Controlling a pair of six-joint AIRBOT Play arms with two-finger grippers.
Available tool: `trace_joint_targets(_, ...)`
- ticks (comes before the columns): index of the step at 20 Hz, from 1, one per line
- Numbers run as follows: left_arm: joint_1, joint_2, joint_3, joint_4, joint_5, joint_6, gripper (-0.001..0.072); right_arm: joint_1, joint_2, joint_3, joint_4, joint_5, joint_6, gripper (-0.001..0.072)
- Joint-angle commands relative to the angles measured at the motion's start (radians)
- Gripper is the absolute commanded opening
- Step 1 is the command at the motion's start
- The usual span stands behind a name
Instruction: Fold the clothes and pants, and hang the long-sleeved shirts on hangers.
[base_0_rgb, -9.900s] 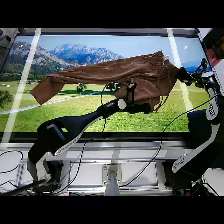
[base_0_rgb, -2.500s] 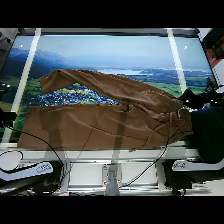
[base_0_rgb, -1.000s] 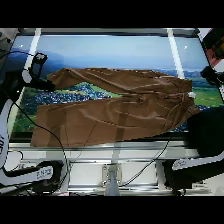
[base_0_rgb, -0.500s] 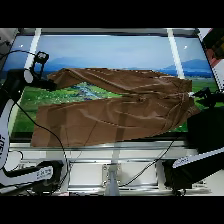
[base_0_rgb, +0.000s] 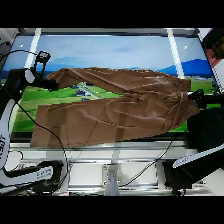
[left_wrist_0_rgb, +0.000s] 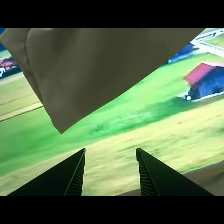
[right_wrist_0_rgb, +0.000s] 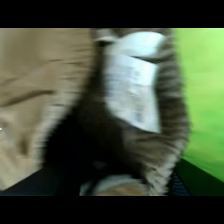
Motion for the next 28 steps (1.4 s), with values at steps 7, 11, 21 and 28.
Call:
trace_joint_targets(7,0.000,0.000,0.001,-0.003,0.000,0.000,0.0347,0.027,-0.003,0.002,0.284,0.075,-0.057,0.0574)
trace_joint_targets(11,-0.005,0.000,0.001,-0.003,0.000,0.000,0.0347,0.101,-0.003,0.002,0.182,-0.040,-0.055,0.0662)
trace_joint_targets(21,0.005,-0.006,0.001,-0.002,0.030,-0.174,0.0343,0.184,-0.002,0.002,0.105,-0.312,0.027,0.0036)
trace_joint_targets(28,0.224,-0.097,0.001,-0.403,0.135,-0.431,0.0675,0.184,-0.002,0.002,0.106,-0.291,0.026,0.0036)
